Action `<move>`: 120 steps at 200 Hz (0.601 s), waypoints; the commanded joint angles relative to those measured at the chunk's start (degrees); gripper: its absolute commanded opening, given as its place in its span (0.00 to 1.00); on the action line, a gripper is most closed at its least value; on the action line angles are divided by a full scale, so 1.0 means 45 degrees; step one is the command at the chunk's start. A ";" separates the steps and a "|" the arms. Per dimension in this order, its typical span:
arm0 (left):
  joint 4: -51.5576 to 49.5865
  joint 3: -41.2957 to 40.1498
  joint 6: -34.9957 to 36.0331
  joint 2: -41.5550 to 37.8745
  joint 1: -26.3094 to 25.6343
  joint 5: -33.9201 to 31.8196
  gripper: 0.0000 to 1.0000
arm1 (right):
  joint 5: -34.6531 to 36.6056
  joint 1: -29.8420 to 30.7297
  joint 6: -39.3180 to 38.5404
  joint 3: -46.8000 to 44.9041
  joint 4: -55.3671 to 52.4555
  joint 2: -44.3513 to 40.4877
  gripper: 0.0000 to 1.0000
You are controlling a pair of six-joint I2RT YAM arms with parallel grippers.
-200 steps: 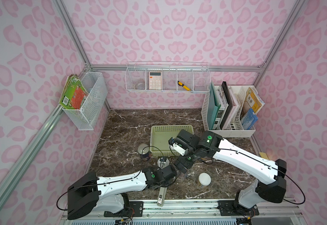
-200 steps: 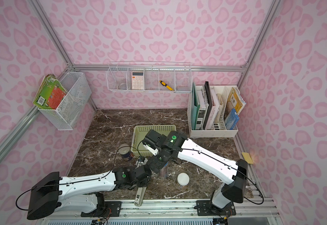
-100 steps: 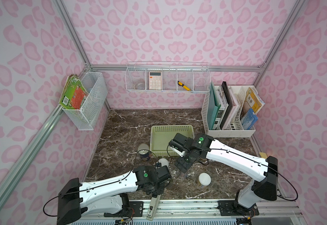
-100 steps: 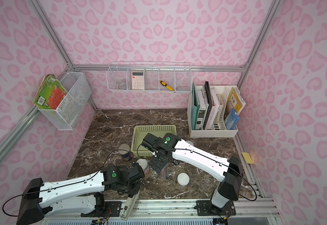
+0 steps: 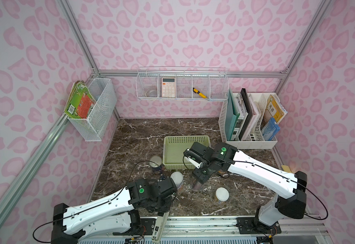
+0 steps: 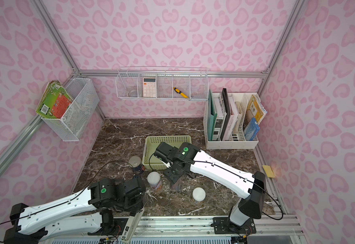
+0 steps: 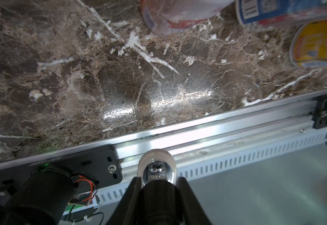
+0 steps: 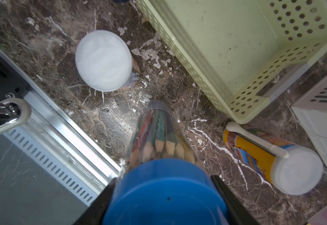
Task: Put the canned food in the basket
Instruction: Pick up the distractor from the center of the board, then place the distractor at the center of the board.
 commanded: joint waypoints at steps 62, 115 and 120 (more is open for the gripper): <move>-0.3938 0.3222 0.0218 -0.2589 0.0660 -0.3820 0.00 | 0.1611 -0.0521 0.0289 0.3105 -0.0569 -0.0634 0.34; -0.3385 0.6800 0.3518 -0.0703 0.2905 -0.8022 0.00 | 0.3606 -0.2290 0.0416 0.5513 -0.0564 -0.0505 0.33; -0.2805 0.6845 0.4080 -0.0596 0.3407 -0.7994 0.00 | 0.3791 -0.2462 0.0443 0.5685 -0.0571 -0.0525 0.33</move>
